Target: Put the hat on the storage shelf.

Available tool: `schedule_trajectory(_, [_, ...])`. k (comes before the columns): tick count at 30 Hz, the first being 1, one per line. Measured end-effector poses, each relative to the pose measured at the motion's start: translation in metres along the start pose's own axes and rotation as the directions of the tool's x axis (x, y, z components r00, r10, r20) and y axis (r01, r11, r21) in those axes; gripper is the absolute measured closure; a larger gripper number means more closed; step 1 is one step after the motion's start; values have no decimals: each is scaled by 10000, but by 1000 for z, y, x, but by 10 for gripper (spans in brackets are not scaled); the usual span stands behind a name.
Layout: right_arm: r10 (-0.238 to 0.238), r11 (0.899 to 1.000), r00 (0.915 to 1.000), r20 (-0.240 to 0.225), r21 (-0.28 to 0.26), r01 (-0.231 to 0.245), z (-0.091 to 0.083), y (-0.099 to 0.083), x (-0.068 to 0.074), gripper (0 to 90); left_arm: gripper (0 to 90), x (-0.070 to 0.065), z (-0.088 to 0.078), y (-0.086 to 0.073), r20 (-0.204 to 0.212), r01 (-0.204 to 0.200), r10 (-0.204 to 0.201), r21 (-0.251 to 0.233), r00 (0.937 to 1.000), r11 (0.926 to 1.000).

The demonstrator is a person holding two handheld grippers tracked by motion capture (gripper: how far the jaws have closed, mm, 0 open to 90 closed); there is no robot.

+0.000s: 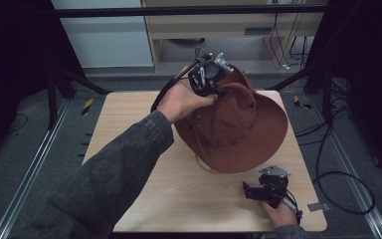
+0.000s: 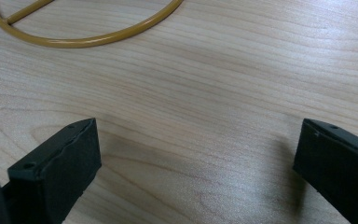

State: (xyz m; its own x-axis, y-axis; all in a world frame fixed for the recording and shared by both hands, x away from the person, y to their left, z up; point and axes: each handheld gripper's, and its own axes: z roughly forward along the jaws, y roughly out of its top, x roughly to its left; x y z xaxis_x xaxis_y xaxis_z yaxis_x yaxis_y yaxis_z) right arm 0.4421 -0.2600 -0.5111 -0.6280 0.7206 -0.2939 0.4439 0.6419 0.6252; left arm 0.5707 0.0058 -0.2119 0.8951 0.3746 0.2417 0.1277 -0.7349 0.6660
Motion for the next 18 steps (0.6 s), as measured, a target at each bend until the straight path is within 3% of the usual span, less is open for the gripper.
schedule_trajectory(18, [9,10000,10000,-27,29,-9,0,0,0,5,647,-6,-1,-3,-518,150,-166,-296,9985,9994])
